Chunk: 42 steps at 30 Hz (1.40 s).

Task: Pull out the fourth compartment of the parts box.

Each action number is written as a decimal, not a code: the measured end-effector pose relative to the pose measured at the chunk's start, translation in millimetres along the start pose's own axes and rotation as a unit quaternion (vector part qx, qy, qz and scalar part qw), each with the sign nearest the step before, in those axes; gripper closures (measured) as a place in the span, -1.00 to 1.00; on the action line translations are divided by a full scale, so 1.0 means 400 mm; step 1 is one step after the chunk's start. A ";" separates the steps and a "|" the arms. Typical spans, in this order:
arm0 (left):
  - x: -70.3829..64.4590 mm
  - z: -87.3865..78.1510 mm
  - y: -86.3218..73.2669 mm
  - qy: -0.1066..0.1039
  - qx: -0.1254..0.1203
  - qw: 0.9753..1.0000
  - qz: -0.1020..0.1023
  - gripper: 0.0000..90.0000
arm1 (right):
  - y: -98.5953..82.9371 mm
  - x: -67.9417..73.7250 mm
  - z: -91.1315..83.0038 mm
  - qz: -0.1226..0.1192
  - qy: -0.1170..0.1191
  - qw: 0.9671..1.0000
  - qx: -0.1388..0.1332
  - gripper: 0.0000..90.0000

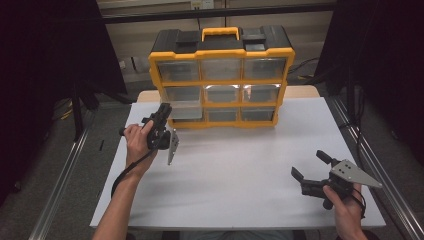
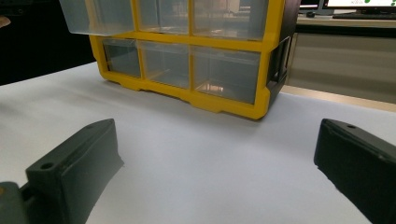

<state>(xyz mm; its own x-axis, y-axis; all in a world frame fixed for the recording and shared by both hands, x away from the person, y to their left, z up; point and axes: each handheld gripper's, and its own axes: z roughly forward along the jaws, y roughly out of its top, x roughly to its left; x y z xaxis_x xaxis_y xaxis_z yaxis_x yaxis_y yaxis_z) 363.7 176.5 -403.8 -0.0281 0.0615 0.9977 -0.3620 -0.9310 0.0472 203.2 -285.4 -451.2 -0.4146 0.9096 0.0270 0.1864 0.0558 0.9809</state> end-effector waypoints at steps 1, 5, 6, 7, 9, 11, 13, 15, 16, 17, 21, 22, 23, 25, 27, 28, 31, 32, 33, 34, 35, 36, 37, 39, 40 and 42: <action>-0.002 -0.002 -0.001 -0.003 0.001 1.000 -0.005 0.75 | 0.000 0.000 0.001 0.000 0.000 1.000 -0.002 -1.00; 0.000 -0.011 0.000 -0.003 -0.001 1.000 -0.001 0.75 | 0.000 0.000 0.000 0.000 0.000 1.000 0.000 -1.00; 0.000 -0.012 0.000 -0.003 0.000 1.000 -0.001 0.75 | 0.000 0.000 0.000 0.000 0.000 1.000 0.000 -1.00; 0.000 -0.014 0.000 -0.002 0.000 1.000 0.000 0.75 | 0.000 0.000 0.000 0.000 0.000 1.000 0.000 -1.00; 0.000 -0.015 0.000 -0.003 -0.003 1.000 -0.001 0.75 | 0.000 0.001 0.001 0.002 0.000 1.000 -0.001 -1.00; -0.001 -0.016 0.000 -0.002 -0.004 1.000 -0.005 0.75 | 0.000 0.001 0.001 0.003 -0.001 1.000 -0.001 -1.00; 0.003 -0.019 0.003 -0.002 -0.005 1.000 0.000 0.75 | 0.000 0.000 0.000 -0.001 -0.001 1.000 -0.001 -1.00; 0.001 -0.023 0.004 -0.001 -0.003 1.000 -0.005 0.75 | 0.000 0.000 -0.001 0.001 -0.001 1.000 0.000 -1.00; 0.003 -0.025 0.005 -0.001 -0.003 1.000 0.002 0.75 | 0.000 0.000 -0.002 0.001 -0.002 1.000 -0.001 -1.00; 0.002 -0.027 0.004 -0.003 -0.005 1.000 0.002 0.75 | 0.000 -0.001 -0.002 0.001 -0.001 1.000 -0.001 -1.00; 0.002 -0.037 0.006 -0.005 -0.008 1.000 0.006 0.75 | 0.000 0.000 -0.001 0.000 -0.001 1.000 -0.001 -1.00; 0.003 -0.040 0.007 -0.006 -0.005 1.000 0.006 0.75 | 0.000 0.000 0.000 0.000 -0.002 1.000 -0.002 -1.00; 0.005 -0.041 0.007 -0.010 -0.005 1.000 0.013 0.76 | 0.000 0.001 0.000 0.001 0.000 1.000 -0.002 -1.00; 0.005 -0.038 0.004 -0.008 -0.014 1.000 0.009 0.76 | 0.000 0.001 0.000 0.001 -0.001 1.000 -0.003 -1.00; 0.005 -0.038 0.004 -0.008 -0.015 1.000 0.009 0.75 | 0.000 0.001 -0.001 0.000 -0.002 1.000 -0.002 -1.00; 0.005 -0.038 0.004 -0.008 -0.015 1.000 0.009 0.75 | 0.000 0.001 -0.001 0.000 -0.002 1.000 -0.002 -1.00; 0.002 -0.041 0.005 -0.005 -0.012 1.000 0.004 0.75 | -0.001 0.001 -0.001 0.000 0.000 1.000 -0.001 -1.00; 0.003 -0.040 0.003 -0.009 -0.016 1.000 0.002 0.75 | -0.001 0.002 -0.002 0.001 0.000 1.000 -0.001 -1.00; 0.001 -0.039 0.002 -0.010 -0.017 1.000 -0.005 0.74 | -0.001 0.001 -0.001 0.001 0.000 1.000 0.000 -1.00; 0.001 -0.039 0.002 -0.010 -0.017 1.000 -0.005 0.74 | -0.001 0.001 -0.001 0.002 -0.001 1.000 0.001 -1.00; 0.001 -0.039 0.001 -0.011 -0.017 1.000 -0.008 0.74 | -0.001 0.001 -0.001 0.003 -0.001 1.000 0.001 -1.00; 0.003 -0.039 0.001 -0.008 -0.020 1.000 -0.007 0.74 | -0.001 0.001 -0.001 0.002 0.000 1.000 0.001 -1.00; 0.001 -0.040 0.001 -0.008 -0.019 1.000 -0.015 0.73 | -0.001 0.002 -0.001 0.001 0.000 1.000 0.000 -1.00; 0.002 -0.041 0.002 -0.011 -0.013 1.000 -0.021 0.72 | -0.001 0.002 -0.001 0.001 0.001 1.000 -0.001 -1.00; 0.002 -0.041 0.002 -0.011 -0.013 1.000 -0.021 0.70 | -0.001 0.002 -0.001 0.001 0.000 1.000 0.000 -1.00; 0.004 -0.039 0.001 -0.015 -0.019 0.999 -0.024 0.66 | -0.001 0.002 -0.002 0.002 0.000 1.000 0.000 -1.00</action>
<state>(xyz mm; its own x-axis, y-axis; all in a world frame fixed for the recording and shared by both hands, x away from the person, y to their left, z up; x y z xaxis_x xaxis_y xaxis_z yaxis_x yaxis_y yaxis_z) 348.9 182.0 -402.9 0.0173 0.0947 0.9954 -0.3970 -0.9130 0.0938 202.2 -285.0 -451.4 -0.4145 0.9095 0.0309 0.1885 0.0526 0.9807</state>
